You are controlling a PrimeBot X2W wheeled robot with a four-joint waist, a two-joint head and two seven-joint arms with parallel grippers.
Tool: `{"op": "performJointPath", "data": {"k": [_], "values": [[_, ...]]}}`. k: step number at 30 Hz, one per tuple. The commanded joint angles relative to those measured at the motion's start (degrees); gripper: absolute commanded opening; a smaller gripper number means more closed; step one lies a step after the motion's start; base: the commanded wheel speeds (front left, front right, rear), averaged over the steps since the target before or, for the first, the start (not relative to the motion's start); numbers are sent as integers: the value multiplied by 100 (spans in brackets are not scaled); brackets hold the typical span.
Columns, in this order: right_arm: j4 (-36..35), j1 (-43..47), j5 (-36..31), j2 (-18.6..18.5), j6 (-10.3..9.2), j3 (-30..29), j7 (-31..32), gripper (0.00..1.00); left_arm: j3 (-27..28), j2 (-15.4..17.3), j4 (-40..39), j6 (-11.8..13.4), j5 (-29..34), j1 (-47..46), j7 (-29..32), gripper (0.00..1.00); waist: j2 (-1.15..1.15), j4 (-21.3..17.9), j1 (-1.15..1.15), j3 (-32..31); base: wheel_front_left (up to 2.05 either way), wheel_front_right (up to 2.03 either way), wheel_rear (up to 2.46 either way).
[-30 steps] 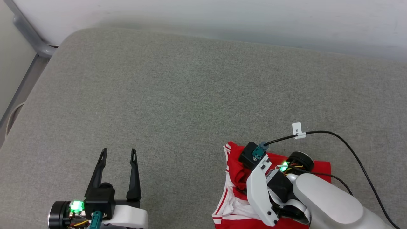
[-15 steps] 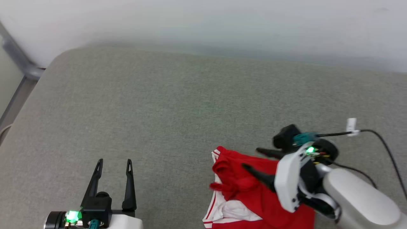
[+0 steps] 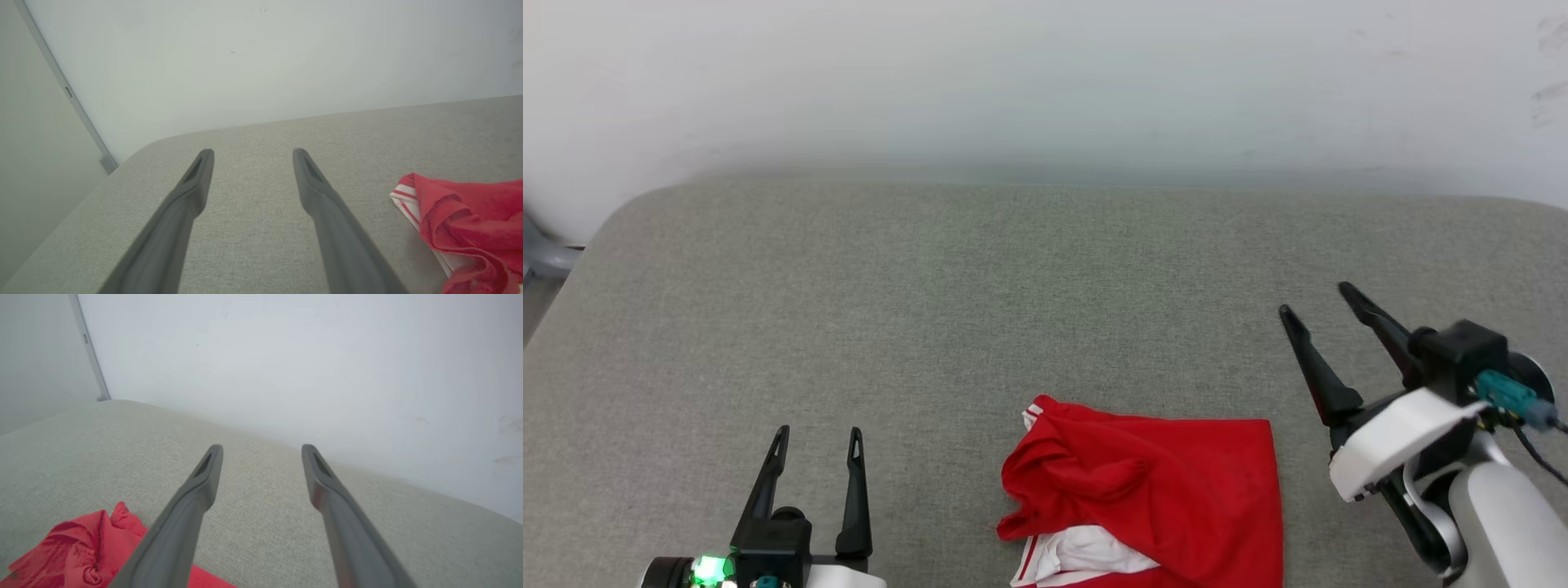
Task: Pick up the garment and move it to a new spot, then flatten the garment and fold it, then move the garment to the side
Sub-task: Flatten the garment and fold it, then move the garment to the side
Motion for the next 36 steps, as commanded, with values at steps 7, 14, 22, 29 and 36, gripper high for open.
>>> {"op": "performJointPath", "data": {"k": [7, 14, 22, 29, 36], "values": [[-328, 991, -998, 864, -6, -1247, -862, 100, 12, 0, -13, -1, -39, 112, -29, 100, 0, -126, 0, -179, 0, 0, 0], [-723, 1708, -1362, 1284, -6, -1794, -1163, 100, 30, -3, -52, 24, -46, 219, -29, 100, 0, -207, 0, -276, 0, 0, 0], [-1043, 2283, -1340, 1508, -6, -1939, -1240, 100, 17, 4, -51, -55, -99, 301, -29, 100, 0, -238, 0, -303, 0, 0, 0], [-1189, 2580, -1373, 1602, -6, -2011, -1256, 100, 53, -9, -54, -137, -162, 322, -29, 100, 0, -235, 0, -315, 0, 0, 0], [-1142, 2658, -1357, 1635, -6, -2003, -1221, 100, 88, -26, -36, -179, -149, 359, -29, 100, 0, -237, 0, -329, 0, 0, 0]]}}
